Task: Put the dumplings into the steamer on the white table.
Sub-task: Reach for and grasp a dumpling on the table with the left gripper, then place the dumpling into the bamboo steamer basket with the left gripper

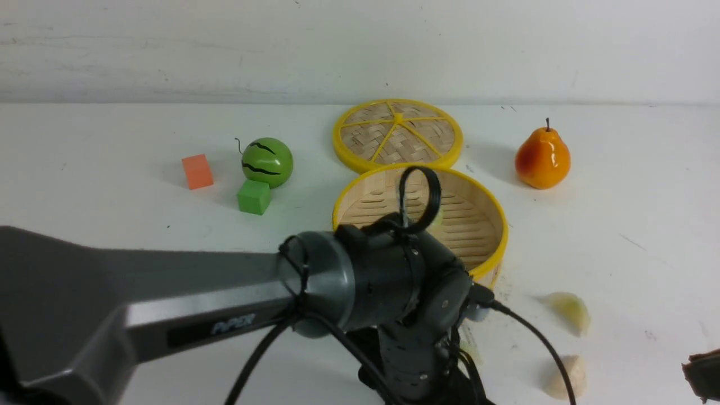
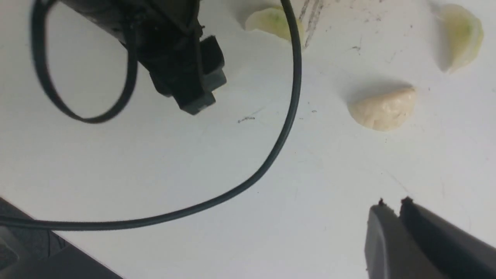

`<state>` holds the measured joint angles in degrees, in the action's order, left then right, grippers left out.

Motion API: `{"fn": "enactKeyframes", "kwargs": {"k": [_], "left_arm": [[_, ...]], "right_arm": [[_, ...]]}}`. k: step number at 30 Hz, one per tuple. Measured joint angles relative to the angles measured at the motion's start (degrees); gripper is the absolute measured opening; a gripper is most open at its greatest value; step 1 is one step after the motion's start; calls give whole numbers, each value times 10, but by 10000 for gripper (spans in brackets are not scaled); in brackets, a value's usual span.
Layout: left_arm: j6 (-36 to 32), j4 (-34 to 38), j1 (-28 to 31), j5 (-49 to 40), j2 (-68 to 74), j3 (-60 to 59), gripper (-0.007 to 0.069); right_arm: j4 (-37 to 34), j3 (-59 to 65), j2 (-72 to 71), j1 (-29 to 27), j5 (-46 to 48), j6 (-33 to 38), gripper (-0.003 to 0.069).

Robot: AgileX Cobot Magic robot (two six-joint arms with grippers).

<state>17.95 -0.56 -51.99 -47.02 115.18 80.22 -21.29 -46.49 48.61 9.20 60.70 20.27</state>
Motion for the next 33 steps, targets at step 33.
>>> {"fn": "enactKeyframes", "kwargs": {"k": [33], "left_arm": [[16, -66, 169, -80, 58, 340, 239]], "right_arm": [[-9, 0, 0, 0, -13, 0, 73]]}}
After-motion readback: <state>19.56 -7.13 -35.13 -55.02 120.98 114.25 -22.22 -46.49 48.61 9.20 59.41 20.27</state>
